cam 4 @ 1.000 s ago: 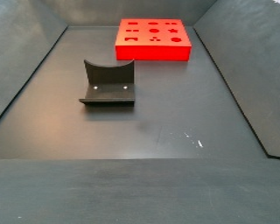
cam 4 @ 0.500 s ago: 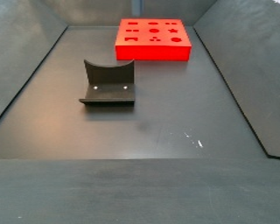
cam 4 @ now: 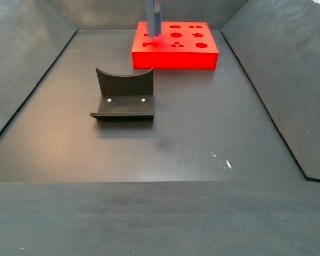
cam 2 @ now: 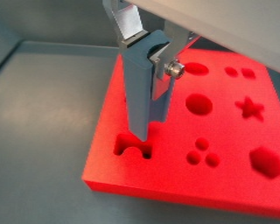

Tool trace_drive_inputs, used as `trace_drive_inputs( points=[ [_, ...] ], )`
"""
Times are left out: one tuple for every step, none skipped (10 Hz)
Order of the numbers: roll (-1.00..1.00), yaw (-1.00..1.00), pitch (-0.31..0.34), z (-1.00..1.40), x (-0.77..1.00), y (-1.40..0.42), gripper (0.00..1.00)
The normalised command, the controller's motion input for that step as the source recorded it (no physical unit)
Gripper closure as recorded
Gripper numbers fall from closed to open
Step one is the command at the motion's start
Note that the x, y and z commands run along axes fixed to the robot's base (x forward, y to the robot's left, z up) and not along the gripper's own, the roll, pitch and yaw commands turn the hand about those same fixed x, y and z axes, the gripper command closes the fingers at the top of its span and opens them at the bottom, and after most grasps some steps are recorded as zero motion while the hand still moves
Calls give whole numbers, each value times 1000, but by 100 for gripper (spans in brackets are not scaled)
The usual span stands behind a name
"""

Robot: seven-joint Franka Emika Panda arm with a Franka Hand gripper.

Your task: Insert the arch object.

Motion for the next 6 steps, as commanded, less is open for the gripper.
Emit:
trace_drive_inputs(
  points=[
    [-196,-934,-161,-57,0,0,100],
    [-246,-897,-174,0,0,-3,100],
    [-281,-866,-179,0,0,0,100],
    [-256,-886,-171,0,0,-11,100],
    [-157,-980,-107,0,0,-43,100],
    [-27,-920,-29,-34,0,37,100]
  ],
)
